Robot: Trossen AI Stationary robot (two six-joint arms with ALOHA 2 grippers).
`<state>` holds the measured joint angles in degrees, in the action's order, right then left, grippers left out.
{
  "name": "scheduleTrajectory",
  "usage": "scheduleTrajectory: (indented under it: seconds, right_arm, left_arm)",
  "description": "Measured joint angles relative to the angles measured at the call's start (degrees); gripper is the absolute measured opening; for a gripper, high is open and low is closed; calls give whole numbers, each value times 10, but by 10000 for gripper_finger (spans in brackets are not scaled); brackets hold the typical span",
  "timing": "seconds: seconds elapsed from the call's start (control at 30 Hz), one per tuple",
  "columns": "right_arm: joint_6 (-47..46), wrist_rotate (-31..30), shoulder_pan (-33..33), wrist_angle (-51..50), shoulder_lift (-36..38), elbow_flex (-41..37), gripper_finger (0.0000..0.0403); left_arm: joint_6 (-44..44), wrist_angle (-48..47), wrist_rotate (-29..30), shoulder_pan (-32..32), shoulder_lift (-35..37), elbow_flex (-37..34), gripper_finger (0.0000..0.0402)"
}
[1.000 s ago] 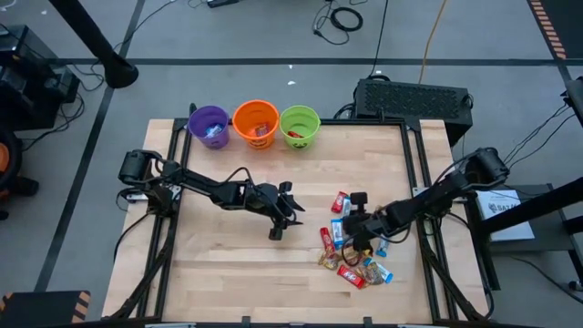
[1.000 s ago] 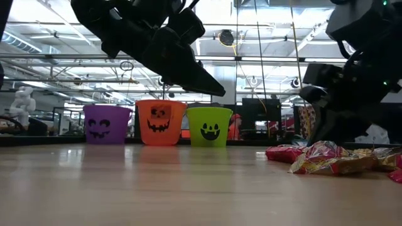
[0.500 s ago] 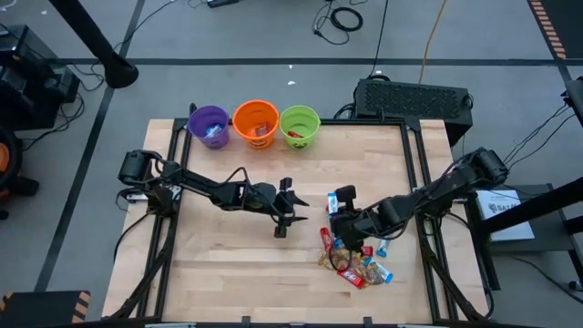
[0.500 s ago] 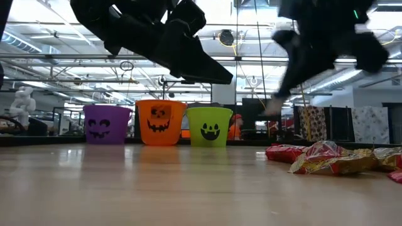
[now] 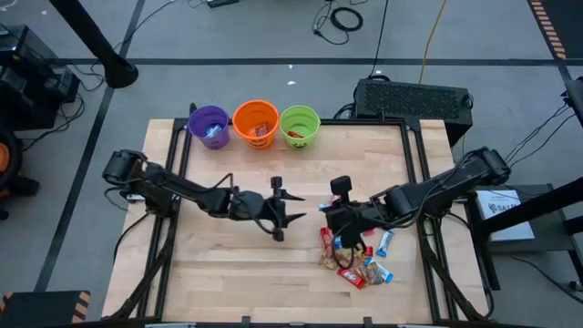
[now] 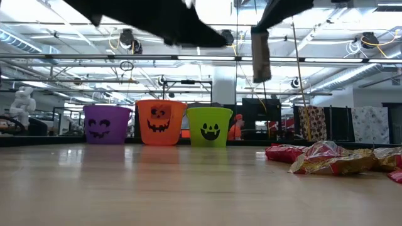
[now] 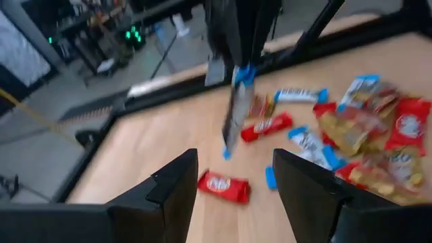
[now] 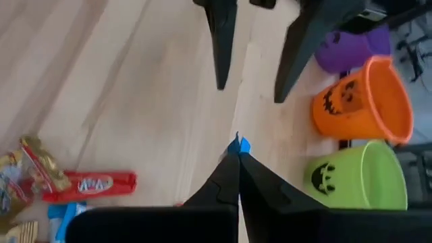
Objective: Sort candy by brand, put in halloween buckets
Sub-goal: Put the white chocolate bar into the violet bucket
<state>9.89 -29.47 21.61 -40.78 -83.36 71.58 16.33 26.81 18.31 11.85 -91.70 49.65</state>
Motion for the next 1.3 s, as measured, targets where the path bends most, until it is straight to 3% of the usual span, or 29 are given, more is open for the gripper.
scheduleTrajectory:
  seconds: [0.07,0.23,0.47,0.8,1.3]
  right_arm:
    - [13,12,-3,10,6,1,0]
    - [42,48,-15,46,16,0,0]
    - [47,71,-35,59,16,0,0]
    - [43,71,-53,78,16,0,0]
    - [35,71,-55,91,16,0,0]
  left_arm:
    - [6,-5,-2,8,18,0,200]
    - [-24,10,-79,6,27,0,225]
    - [-42,33,-61,-10,27,0,274]
    - [-51,127,-37,-32,-42,0,275]
    - [-49,131,-62,-48,-101,31,262]
